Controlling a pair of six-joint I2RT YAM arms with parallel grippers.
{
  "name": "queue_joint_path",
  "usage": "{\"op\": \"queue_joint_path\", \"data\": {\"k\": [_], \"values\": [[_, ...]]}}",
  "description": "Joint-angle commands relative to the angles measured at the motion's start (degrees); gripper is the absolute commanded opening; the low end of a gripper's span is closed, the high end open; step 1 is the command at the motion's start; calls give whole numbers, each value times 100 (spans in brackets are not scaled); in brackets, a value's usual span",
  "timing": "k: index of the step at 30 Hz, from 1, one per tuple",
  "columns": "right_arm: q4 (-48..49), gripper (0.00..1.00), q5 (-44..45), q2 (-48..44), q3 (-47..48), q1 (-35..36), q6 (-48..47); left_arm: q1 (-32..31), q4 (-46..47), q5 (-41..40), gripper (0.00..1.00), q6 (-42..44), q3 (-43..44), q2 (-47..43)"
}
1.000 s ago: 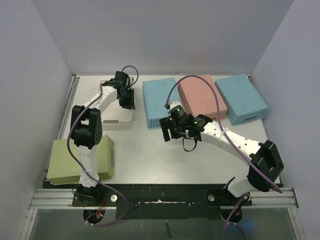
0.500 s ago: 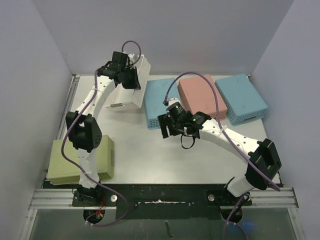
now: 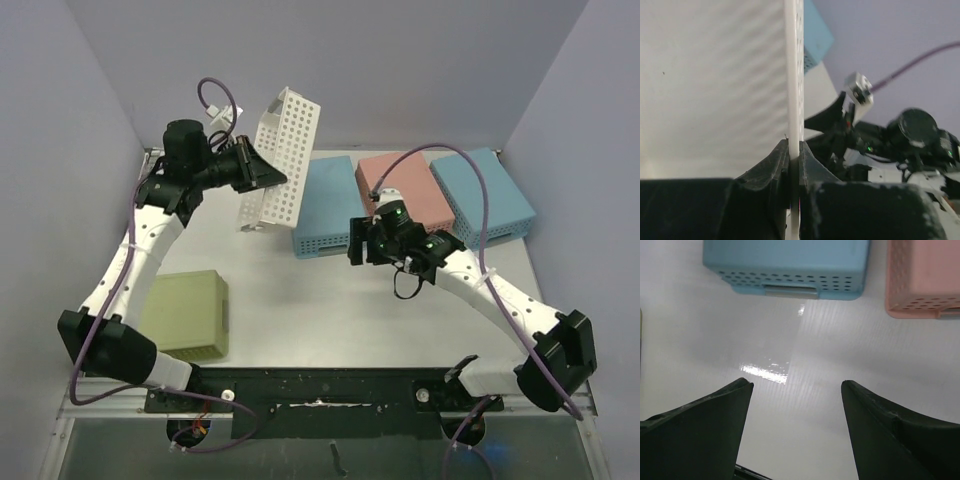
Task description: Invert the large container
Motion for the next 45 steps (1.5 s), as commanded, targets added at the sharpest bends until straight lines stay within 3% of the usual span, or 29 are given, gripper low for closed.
{"op": "queue_joint_path", "data": {"k": [1, 8, 15, 22, 28, 30, 38, 41, 45], "values": [[431, 74, 20, -647, -283, -688, 273, -137, 2110, 1389, 0, -1060, -994, -691], [244, 74, 635, -1620, -754, -1687, 790, -1295, 2021, 1317, 0, -812, -1955, -1120], [220, 74, 1416, -2612, -1110, -1878, 1139, -2301, 2694, 1631, 0, -1084, -2742, -934], [337, 74, 2217, -3604, -1273, -1901, 1194, -2378, 5184, 2147, 0, -2939, -3470, -376], [102, 75, 2129, -3356, -1063, -1908, 1147, -2356, 8151, 2258, 0, -5141, -4197, 302], [78, 75, 2071, -3272, -1087, -1909, 1218, -2313, 8534, 2248, 0, -5473, -4308, 536], [242, 74, 1957, -3135, -1079, -1912, 1145, -2128, 7255, 2205, 0, -4653, -4166, 702], [237, 74, 1911, -3048, -1022, -1910, 1059, -1867, 7029, 2243, 22, -4523, -4339, 685], [223, 74, 1880, -2992, -1022, -1915, 995, -1399, 5812, 2237, 34, -3683, -4453, 392]]}}
